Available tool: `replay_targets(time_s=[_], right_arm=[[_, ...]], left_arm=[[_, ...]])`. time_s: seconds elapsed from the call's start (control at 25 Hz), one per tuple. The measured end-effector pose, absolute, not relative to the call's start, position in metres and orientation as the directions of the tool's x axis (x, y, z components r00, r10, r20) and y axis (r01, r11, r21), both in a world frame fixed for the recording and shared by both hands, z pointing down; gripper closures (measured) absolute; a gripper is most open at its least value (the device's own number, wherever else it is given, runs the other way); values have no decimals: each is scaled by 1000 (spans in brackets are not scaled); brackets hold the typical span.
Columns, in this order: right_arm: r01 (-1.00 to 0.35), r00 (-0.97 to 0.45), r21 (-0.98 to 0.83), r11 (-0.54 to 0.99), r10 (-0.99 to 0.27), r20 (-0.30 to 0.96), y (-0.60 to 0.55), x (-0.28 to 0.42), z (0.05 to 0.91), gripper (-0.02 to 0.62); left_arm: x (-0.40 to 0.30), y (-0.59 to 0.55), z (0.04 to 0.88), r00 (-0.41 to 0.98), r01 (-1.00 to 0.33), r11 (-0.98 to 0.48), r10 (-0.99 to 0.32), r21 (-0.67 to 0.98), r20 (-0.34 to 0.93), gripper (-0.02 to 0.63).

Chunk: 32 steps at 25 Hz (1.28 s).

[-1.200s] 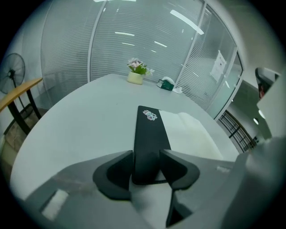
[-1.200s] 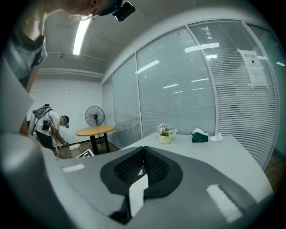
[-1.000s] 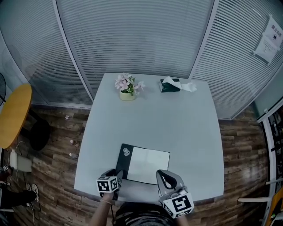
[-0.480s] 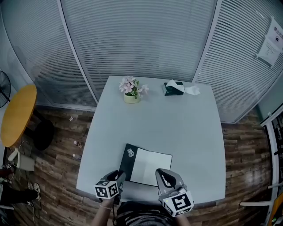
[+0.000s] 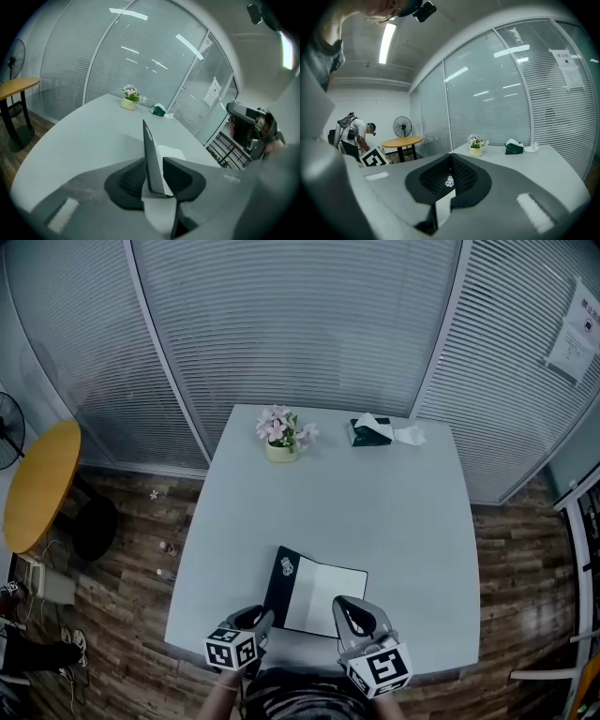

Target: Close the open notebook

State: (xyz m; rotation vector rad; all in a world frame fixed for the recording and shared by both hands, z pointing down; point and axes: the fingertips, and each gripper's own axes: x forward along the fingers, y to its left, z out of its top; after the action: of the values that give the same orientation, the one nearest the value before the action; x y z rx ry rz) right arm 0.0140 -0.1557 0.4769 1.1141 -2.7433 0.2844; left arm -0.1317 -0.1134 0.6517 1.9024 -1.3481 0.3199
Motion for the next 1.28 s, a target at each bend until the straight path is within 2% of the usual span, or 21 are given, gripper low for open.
replay_targets(time_s=[0.28, 0.44, 1.28], right_arm=[[-707, -703, -114, 698, -677, 218, -156, 15, 475, 594], [-714, -696, -114, 691, -684, 218, -156, 19, 475, 594], [-756, -653, -122, 644, -724, 225, -152, 53, 479, 594]], left_arm=[[-107, -117, 647, 453, -872, -200, -678, 447, 579, 501], [-92, -118, 643, 470, -865, -224, -676, 450, 567, 560], [-27, -118, 628, 571, -818, -368, -608, 441, 552, 566]])
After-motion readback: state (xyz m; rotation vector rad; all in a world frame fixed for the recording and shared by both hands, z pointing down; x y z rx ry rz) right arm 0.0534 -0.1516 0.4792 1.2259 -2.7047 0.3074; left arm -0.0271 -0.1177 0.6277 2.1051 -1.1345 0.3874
